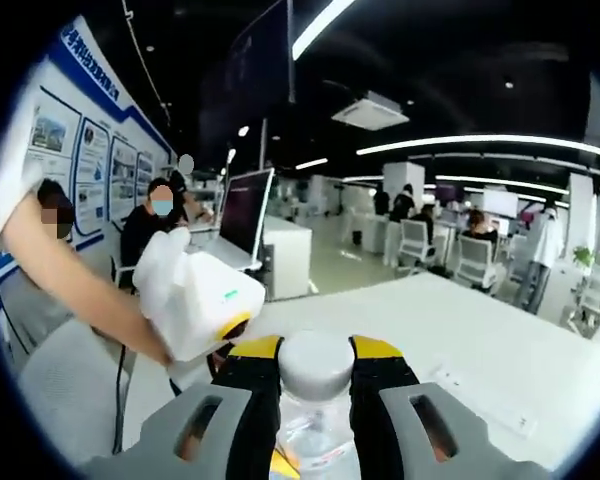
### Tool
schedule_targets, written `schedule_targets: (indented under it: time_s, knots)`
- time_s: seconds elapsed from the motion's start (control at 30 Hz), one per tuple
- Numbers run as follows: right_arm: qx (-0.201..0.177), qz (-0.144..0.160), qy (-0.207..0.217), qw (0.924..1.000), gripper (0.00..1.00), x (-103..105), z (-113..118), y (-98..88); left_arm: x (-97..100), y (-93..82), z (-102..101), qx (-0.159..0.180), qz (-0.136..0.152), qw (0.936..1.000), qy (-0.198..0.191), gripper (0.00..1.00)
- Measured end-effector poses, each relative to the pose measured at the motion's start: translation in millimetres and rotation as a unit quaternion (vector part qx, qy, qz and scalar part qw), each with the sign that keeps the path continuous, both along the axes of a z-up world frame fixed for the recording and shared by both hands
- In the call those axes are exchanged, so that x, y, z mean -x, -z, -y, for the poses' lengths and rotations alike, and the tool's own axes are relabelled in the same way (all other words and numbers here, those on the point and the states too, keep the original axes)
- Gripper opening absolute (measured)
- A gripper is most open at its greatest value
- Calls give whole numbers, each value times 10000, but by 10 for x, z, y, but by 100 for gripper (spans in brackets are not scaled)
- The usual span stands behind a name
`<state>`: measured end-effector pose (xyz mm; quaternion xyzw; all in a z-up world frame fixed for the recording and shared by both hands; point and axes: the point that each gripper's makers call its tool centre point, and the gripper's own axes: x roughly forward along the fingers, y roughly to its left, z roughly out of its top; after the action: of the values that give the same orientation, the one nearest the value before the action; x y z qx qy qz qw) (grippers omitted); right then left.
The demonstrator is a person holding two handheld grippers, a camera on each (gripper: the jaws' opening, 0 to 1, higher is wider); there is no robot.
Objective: Arrange the tabletop items into an orderly group along one side of the table until the central work area is clear of visible clutter.
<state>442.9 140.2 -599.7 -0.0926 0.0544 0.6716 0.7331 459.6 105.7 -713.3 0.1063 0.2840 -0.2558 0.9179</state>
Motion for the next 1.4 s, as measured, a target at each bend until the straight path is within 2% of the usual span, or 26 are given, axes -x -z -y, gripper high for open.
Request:
schedule_targets:
  time_s: [0.2, 0.57, 1.1, 1.23, 1.4]
  knots:
    - [80, 185, 330, 9993, 22, -174, -70, 97, -189, 97, -103, -124, 49, 9999, 62, 37]
    - [160, 139, 839, 9963, 22, -484, -134, 299, -456, 286, -188, -158, 64, 9995, 250, 37]
    - [461, -15, 1404, 9890, 22, -836, -228, 672, -706, 621, -210, 246, -17, 9972, 703, 37]
    - [518, 73, 1406, 9887, 22, -850, -252, 709, -742, 658, -183, 387, -29, 9966, 733, 37]
    - [542, 31, 1508, 9871, 22, -918, -243, 733, -783, 672, -175, 430, -38, 9958, 807, 37]
